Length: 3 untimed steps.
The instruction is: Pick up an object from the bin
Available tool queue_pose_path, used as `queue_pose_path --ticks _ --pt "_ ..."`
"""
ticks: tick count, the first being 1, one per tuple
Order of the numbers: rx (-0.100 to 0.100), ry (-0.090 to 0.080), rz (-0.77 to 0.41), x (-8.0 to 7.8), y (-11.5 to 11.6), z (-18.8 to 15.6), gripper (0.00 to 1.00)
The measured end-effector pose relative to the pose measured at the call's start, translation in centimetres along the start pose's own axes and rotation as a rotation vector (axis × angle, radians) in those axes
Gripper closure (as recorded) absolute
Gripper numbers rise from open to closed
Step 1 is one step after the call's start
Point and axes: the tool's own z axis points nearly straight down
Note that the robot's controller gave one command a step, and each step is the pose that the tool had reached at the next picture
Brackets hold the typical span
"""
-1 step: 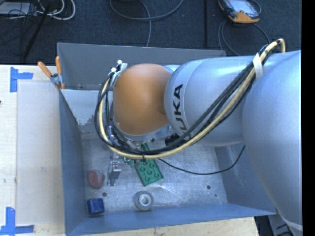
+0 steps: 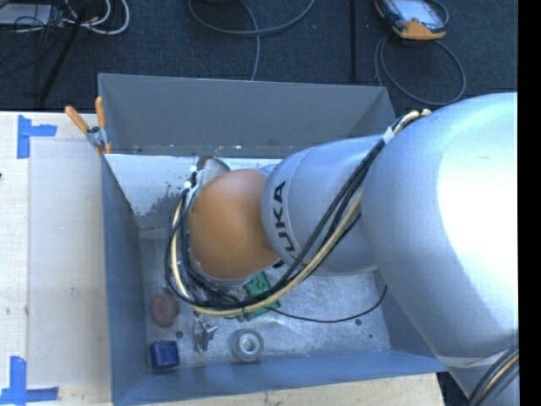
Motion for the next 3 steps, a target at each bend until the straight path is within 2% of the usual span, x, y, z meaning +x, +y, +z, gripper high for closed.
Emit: queue_pose_path --ticks 1,2,3 --pt "0.000 0.001 0.065 -0.1 1.5 0.0 0.00" --pt "-0.002 -0.002 0.070 -0.2 1.5 -0.1 1.00" --pt "0.001 -0.009 0.009 2.8 -2.2 -21.7 1.00"
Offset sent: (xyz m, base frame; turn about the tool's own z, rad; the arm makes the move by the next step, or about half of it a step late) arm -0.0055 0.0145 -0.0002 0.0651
